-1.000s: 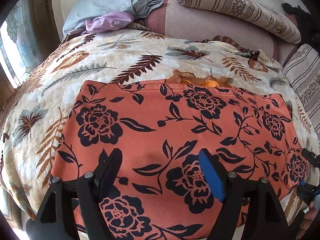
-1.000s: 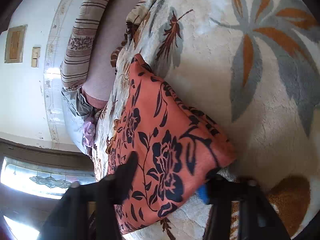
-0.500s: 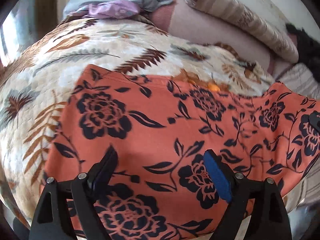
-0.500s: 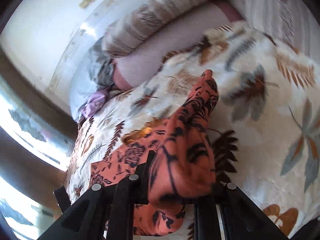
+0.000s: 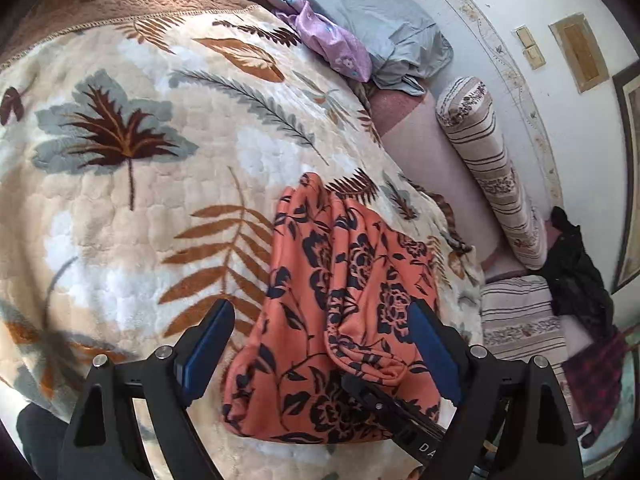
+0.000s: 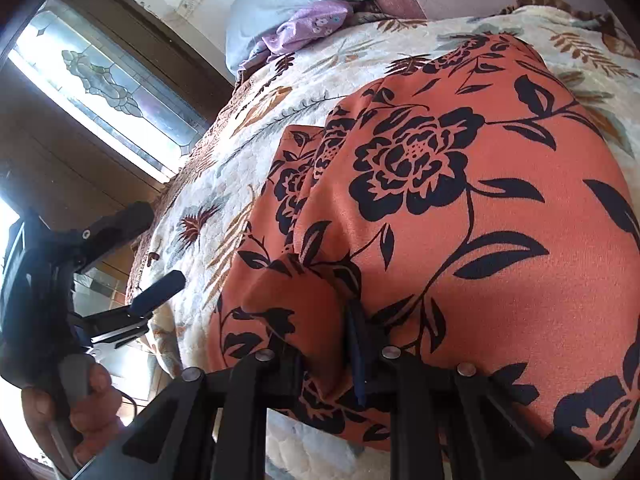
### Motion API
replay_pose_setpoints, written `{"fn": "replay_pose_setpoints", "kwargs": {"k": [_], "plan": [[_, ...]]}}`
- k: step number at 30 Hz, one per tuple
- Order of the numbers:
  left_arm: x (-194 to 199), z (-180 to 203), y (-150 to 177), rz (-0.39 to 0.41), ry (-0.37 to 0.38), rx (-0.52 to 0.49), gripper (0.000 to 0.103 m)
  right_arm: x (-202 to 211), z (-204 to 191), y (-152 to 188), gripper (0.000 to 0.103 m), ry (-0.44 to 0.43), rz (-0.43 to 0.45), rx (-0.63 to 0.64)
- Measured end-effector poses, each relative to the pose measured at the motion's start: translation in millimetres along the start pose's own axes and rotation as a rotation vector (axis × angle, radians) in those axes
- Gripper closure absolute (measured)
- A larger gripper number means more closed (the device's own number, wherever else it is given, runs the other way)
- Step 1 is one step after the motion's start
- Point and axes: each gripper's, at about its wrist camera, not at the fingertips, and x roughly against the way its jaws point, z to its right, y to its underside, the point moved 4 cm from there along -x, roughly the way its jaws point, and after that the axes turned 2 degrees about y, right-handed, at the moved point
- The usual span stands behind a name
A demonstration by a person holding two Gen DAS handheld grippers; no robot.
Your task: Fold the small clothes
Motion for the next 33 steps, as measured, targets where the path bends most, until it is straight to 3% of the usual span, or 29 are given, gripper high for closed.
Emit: {"fn": "replay_pose_setpoints", "kwargs": {"k": [4, 8, 12, 19, 20, 22, 23, 26, 30, 33], "plan": [[-30.5, 29.5, -8.9, -0.110, 0.128, -0.023, 0.015, -3.3, 4.6, -5.7, 0.082, -0.029, -0.012, -0.013], [-71.8, 34.8, -25.5, -0.217, 0.069, 0.014, 0.015, -0.5, 2.1, -3.0, 0.082, -0.061, 0.017, -0.034], [-102.4, 42.1, -38.1, -0.266, 0.004, -0.026, 0.015, 4.2, 8.0, -0.9, 0.082, -0.095, 0.024, -0.049], [-143.0, 44.9, -38.1, -0.376, -0.012, -0.031, 0.015, 12.9, 15.2, 3.2, 0.083, -0.153, 0.030, -0.068], [-146.4, 44.4, -36.2, -0.385, -0.025, -0.034, 0.017, 14.6, 16.2, 3.3, 0.083, -0.159, 0.032, -0.068], [-151.4, 47.7, -33.8, -0.404, -0.025, -0.060, 0.042, 17.6, 18.0, 3.5, 0.083, -0.168, 0.032, -0.067], [-154.1, 48.2, -32.4, -0.422, -0.055, -0.079, 0.082, 19.0, 17.2, 3.6, 0.083, -0.168, 0.034, -0.063], [-139.9, 64.6, -35.1, -0.367, -0.051, -0.154, 0.087, 27.0, 8.5, 1.4, 0.083, -0.157, 0.046, -0.027], [-85.2, 90.4, -45.2, -0.238, 0.014, -0.242, 0.087, 54.3, -26.2, -2.0, 0.084, -0.166, 0.090, 0.078], [-76.7, 68.0, -52.6, -0.253, 0.008, -0.234, 0.084, 49.8, -50.1, 4.6, 0.083, -0.153, 0.069, 0.143]]}}
